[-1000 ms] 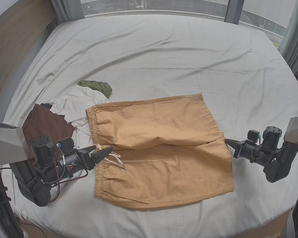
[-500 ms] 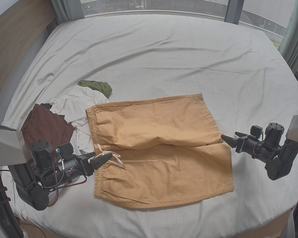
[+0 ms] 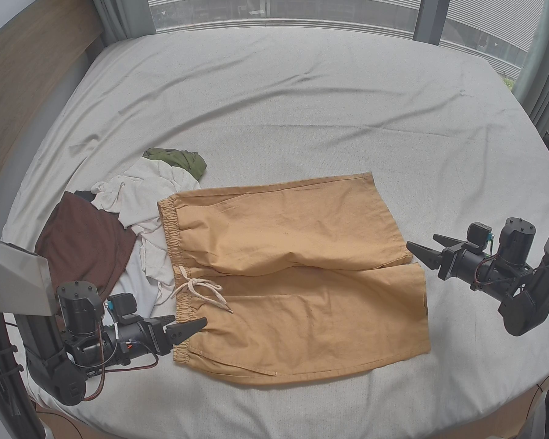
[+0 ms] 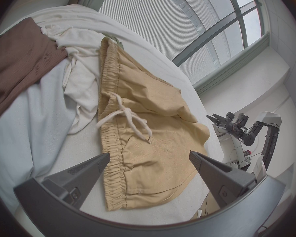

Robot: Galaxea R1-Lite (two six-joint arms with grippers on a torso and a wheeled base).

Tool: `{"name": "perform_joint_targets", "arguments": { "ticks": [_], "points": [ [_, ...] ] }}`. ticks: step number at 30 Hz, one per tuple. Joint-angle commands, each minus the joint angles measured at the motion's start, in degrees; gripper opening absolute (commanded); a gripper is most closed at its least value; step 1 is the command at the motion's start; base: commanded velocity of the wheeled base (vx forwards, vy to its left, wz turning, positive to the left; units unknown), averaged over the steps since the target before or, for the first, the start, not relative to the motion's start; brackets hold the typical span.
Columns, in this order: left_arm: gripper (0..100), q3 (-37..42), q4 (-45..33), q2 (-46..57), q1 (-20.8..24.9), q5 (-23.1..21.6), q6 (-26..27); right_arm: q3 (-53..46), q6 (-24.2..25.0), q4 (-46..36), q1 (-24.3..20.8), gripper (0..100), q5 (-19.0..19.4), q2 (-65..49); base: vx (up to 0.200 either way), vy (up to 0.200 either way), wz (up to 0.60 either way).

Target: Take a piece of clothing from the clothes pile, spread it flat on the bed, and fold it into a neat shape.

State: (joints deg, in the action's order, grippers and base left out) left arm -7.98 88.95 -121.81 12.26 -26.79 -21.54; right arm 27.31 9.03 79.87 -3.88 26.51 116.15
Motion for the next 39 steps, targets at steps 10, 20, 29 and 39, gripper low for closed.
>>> {"name": "perform_joint_targets", "arguments": {
  "ticks": [10, 20, 29, 39],
  "points": [
    [100, 2.62, -0.1, -7.13, -0.75, 3.15, 1.68, -0.15, 0.02, 0.2, 0.01, 100, -0.06, 1.09, 0.0, 0.0, 0.0],
    [100, 3.41, 0.08, -7.65, 0.57, 2.54, 1.5, -0.06, 0.02, 0.46, 0.01, 100, -0.06, 1.89, 0.0, 0.0, 0.0],
    [0, 3.15, 0.08, -8.45, 0.66, 2.54, 1.15, -0.15, 0.02, 0.28, 0.01, 100, -0.06, 1.89, 0.0, 0.0, 0.0],
    [0, 2.98, 0.08, -8.88, 0.48, 2.54, 1.24, -1.64, -0.33, -0.42, 0.01, 100, -0.06, 1.8, 0.0, 0.0, 0.0]
  ]
}}
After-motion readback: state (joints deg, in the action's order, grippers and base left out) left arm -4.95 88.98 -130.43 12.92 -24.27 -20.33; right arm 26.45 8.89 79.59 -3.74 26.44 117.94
